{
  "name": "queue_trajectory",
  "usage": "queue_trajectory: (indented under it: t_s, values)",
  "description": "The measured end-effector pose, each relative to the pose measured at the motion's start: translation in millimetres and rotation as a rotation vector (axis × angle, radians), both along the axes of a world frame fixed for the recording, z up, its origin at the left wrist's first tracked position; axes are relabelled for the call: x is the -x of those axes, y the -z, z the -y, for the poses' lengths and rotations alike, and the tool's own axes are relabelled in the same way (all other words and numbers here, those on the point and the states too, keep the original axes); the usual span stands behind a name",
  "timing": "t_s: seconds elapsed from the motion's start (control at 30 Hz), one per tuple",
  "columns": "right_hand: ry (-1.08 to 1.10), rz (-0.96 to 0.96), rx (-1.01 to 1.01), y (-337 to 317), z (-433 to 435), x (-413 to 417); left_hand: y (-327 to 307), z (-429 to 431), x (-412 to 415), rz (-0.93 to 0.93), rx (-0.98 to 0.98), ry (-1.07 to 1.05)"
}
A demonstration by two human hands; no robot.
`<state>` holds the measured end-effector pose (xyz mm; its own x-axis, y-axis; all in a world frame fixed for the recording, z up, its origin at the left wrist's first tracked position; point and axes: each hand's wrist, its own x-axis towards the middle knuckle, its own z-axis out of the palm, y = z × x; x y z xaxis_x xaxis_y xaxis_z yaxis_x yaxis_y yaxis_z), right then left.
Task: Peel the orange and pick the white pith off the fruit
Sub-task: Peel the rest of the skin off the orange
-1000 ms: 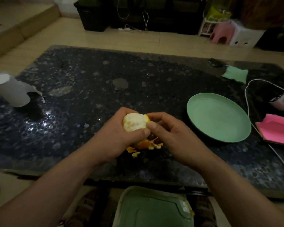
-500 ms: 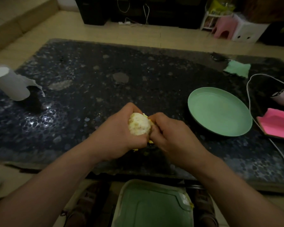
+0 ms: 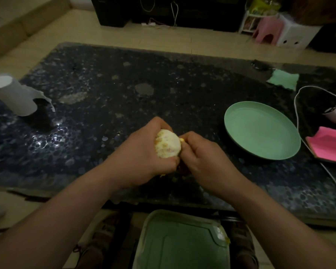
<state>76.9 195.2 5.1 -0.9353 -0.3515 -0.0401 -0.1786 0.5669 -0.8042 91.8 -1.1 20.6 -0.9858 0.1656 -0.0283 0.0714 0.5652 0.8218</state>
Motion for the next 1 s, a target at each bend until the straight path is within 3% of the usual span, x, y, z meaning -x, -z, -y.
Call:
queue_trajectory:
  t_s: [0.2, 0.4, 0.5, 0.67, 0.73, 0.87, 1.0]
  values:
    - [0.039, -0.001, 0.027, 5.1, -0.4, 1.8, 2.4, 1.6, 1.2, 0.001, 0.077, 0.004]
    - [0.051, 0.126, 0.231, -0.5, 0.4, 3.3, -1.7, 9.0, 5.7, 0.11, -0.179, 0.028]
    - [0.05, 0.18, 0.29, -0.3, 1.2, 4.1, -0.4, 11.2, 6.2, 0.107, -0.201, 0.021]
    - [-0.022, -0.02, 0.002, 1.5, 1.8, 1.9, -0.5, 8.0, 2.4, 0.045, -0.107, 0.026]
    - [-0.023, -0.024, 0.001, -2.7, 1.6, 2.4, -1.0, 6.8, 1.7, 0.023, -0.105, 0.044]
    - [0.019, 0.107, 0.217, -10.8, -1.2, -0.6, -0.3, 9.1, 0.8, 0.086, -0.33, 0.069]
    - [0.16, 0.32, 0.575, -17.1, -1.5, 1.8, 3.4, 11.9, 4.7, 0.28, -0.758, -0.047]
